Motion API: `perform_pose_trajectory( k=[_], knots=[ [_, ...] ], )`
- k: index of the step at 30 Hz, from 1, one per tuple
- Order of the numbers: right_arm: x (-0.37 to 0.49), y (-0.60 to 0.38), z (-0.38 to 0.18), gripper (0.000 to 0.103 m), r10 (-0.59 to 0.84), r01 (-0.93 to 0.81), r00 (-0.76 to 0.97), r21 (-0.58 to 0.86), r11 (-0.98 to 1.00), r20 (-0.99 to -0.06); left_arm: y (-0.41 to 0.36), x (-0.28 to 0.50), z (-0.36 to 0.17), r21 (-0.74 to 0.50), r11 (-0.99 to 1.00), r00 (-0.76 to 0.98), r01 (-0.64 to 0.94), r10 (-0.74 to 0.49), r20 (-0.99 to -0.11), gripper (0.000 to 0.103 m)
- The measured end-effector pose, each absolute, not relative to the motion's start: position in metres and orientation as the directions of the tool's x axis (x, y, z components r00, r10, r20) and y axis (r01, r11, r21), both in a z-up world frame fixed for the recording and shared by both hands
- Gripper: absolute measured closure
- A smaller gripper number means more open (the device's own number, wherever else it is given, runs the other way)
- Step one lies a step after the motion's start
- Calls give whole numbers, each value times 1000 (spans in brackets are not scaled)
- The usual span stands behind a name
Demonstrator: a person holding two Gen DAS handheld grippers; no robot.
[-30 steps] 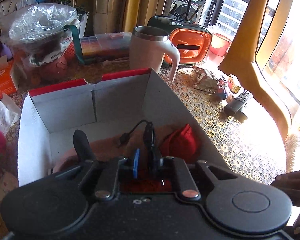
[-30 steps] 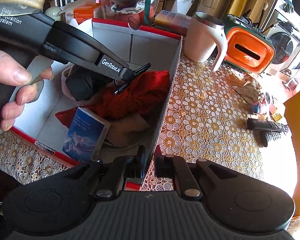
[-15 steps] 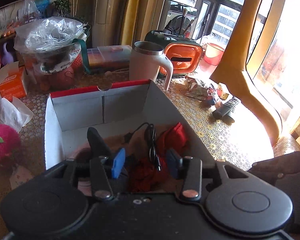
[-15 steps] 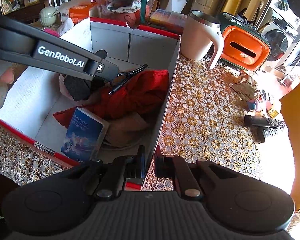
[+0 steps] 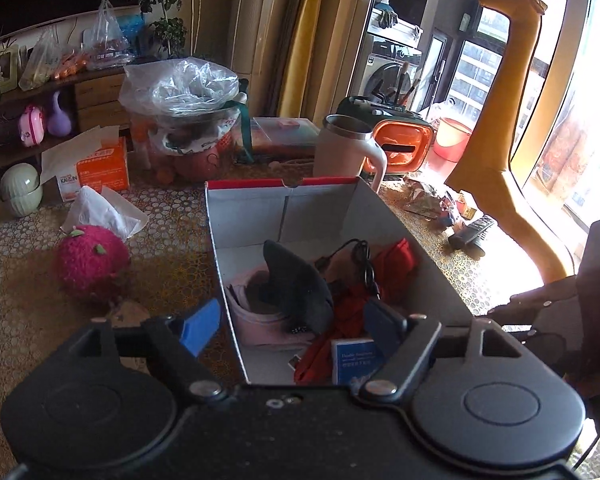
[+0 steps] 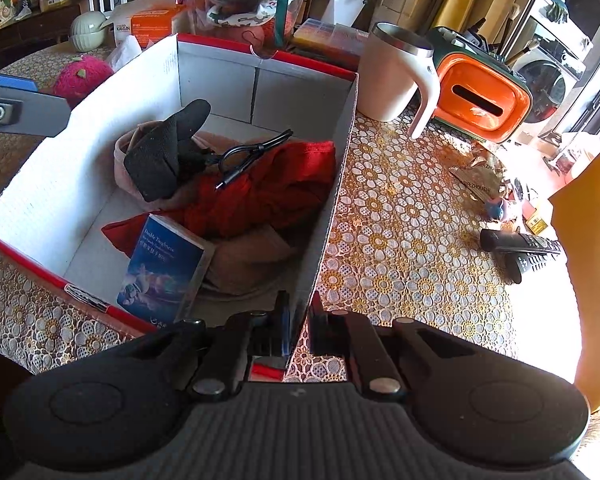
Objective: Organize objects
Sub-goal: 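Move the left tool back to the table and grasp the patterned paper pouch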
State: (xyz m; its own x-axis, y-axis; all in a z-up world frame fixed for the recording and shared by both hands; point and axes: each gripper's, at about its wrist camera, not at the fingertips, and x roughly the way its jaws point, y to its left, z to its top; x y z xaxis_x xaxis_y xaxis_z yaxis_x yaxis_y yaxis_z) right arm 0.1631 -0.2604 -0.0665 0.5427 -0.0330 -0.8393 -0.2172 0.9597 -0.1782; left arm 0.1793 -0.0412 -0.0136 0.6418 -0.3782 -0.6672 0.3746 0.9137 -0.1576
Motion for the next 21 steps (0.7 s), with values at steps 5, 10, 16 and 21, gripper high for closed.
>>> perform_pose_trajectory(
  k=[5,10,16,21],
  knots=[
    [163,-259,-67,94,-43,-205,544,-182,962,-838,-14,171,-15,-150,934,665,325,-339,-665,10],
    [163,-258,-66,94,-51,-199,544,-188,962,-838,7,172,-21,-132,954,684,271,-287,-670,2],
    [162,-258,-67,94,-50,-198,543,-186,962,-838,26,179,-38,-128,972,687,197,-230,-689,1],
    [161,-257,-67,94,-54,-200,544,-192,961,-837,36,187,-57,-122,980,681,155,-196,-706,1]
  ],
)
